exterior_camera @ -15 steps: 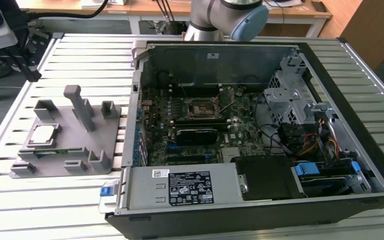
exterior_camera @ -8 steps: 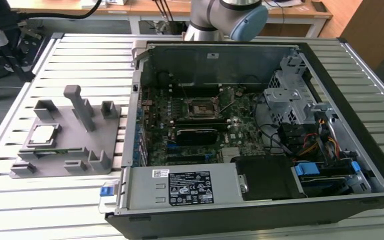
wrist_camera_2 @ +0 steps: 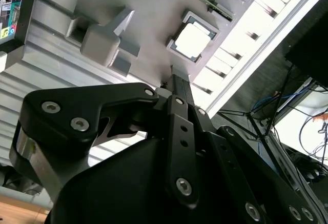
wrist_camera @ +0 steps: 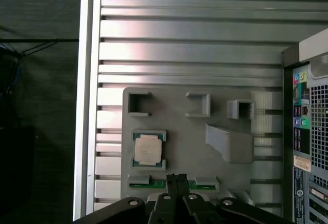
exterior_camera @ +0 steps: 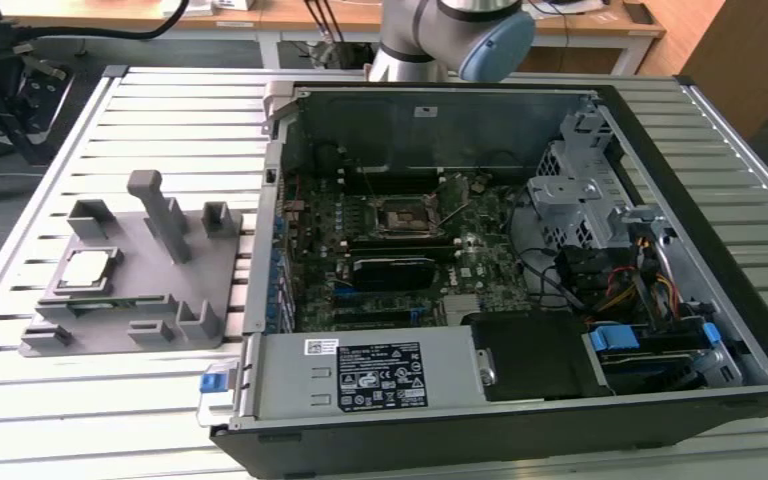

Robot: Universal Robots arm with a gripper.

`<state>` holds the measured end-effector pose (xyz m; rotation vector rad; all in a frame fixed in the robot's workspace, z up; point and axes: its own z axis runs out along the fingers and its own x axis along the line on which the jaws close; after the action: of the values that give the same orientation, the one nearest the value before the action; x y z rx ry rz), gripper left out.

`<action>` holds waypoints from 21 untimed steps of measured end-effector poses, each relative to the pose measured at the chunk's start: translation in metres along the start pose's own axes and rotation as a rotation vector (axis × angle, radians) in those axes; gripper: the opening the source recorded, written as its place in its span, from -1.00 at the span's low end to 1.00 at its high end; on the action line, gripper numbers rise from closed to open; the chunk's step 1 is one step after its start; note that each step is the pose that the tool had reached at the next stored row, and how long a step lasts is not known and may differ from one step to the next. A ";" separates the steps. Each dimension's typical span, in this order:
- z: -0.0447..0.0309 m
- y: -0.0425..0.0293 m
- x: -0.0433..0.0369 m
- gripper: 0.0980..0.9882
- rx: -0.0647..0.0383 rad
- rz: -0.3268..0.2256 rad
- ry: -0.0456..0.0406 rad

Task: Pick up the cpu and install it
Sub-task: 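Reach for the cpu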

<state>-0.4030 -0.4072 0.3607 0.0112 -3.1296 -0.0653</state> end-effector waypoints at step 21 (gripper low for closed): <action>0.0048 -0.0030 0.0253 -0.98 0.001 -0.062 0.0026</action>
<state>-0.4283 -0.4102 0.3561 0.1085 -3.1265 -0.0647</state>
